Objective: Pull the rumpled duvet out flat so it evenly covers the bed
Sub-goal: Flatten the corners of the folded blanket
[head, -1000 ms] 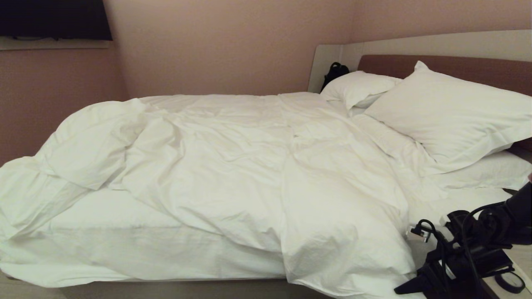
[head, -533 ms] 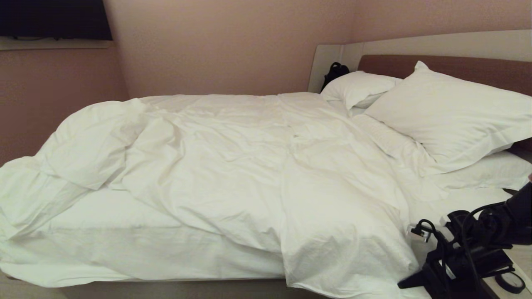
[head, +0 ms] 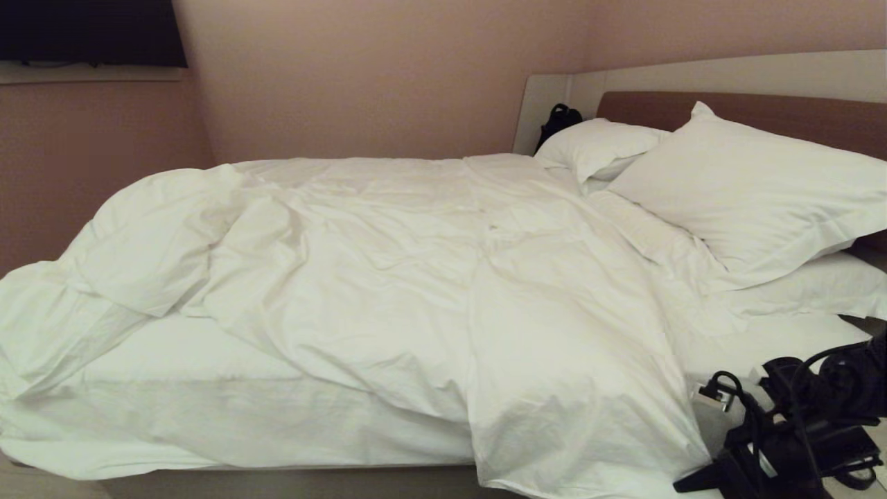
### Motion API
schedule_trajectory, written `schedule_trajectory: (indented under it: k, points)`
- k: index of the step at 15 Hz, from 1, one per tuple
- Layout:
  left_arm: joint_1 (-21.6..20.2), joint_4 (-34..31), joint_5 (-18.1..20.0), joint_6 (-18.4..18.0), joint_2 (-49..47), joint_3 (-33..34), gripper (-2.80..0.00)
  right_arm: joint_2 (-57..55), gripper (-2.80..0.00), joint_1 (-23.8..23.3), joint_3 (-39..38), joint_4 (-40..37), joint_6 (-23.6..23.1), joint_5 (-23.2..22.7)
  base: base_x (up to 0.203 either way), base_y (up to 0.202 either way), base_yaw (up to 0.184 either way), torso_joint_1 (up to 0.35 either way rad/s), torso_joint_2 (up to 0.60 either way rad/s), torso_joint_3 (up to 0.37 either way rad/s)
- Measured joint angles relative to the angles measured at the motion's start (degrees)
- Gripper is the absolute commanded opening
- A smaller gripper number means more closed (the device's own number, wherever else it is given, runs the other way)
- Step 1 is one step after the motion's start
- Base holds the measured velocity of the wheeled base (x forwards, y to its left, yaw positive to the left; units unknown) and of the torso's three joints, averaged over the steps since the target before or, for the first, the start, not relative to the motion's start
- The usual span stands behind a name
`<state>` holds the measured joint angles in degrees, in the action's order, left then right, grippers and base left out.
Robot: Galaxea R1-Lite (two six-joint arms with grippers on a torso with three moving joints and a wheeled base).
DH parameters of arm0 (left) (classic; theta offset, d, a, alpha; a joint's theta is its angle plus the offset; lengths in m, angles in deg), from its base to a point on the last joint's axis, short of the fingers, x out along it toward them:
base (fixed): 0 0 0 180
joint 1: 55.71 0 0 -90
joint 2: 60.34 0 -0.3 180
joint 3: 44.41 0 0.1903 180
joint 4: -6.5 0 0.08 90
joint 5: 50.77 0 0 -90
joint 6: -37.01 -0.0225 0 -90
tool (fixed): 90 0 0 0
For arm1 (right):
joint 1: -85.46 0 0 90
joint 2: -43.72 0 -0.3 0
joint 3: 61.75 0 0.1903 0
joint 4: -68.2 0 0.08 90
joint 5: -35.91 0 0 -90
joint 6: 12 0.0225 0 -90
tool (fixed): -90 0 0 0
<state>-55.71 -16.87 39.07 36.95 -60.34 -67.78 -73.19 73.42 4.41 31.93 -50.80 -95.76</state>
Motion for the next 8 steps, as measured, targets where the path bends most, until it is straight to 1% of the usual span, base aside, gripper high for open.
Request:
schedule_trajectory:
  k: [5,8]
  points:
    - [0.0,0.0,0.0,0.0,0.0,0.0,-2.80,9.2,-2.80,-10.6,-2.5,-4.0,0.1,-0.3,0.000,0.000,0.000,0.000,0.00,0.000]
    - [0.0,0.0,0.0,0.0,0.0,0.0,-2.80,12.9,-2.80,-13.1,-2.5,-9.2,0.1,-0.3,0.000,0.000,0.000,0.000,0.00,0.000]
